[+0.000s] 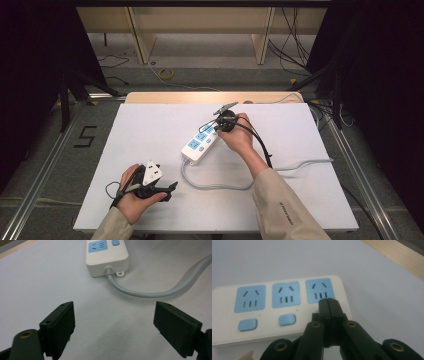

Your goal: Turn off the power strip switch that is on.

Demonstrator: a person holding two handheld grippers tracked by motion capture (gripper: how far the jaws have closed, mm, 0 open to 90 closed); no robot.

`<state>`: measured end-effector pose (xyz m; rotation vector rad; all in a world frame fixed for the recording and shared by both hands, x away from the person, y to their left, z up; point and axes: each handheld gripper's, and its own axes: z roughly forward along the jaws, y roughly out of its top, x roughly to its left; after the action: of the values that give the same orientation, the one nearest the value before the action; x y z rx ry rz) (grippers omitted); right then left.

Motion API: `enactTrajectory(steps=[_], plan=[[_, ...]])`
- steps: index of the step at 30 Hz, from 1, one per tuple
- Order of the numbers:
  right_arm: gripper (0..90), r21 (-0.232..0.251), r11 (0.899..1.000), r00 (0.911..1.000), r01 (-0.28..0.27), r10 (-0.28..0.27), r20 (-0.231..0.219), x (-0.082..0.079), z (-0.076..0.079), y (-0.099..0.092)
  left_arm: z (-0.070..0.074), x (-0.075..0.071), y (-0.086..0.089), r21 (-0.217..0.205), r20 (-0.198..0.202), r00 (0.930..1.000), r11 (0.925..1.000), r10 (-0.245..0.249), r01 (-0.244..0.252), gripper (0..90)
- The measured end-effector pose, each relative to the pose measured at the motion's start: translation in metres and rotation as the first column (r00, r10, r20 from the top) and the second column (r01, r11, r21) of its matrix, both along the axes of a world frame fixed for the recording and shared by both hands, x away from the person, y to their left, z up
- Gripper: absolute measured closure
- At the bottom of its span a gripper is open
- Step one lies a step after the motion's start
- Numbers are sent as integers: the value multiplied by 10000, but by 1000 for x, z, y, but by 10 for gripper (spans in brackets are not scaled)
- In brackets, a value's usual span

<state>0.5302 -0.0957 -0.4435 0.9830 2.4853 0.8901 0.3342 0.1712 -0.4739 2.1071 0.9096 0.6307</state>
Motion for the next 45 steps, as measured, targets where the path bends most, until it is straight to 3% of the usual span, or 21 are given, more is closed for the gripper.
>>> enactTrajectory(steps=[45], plan=[[900,-95,9999,9996,43,-45,-279,7,-10,8,0,0,0,-26,-24,10000,10000,16,-16,173]])
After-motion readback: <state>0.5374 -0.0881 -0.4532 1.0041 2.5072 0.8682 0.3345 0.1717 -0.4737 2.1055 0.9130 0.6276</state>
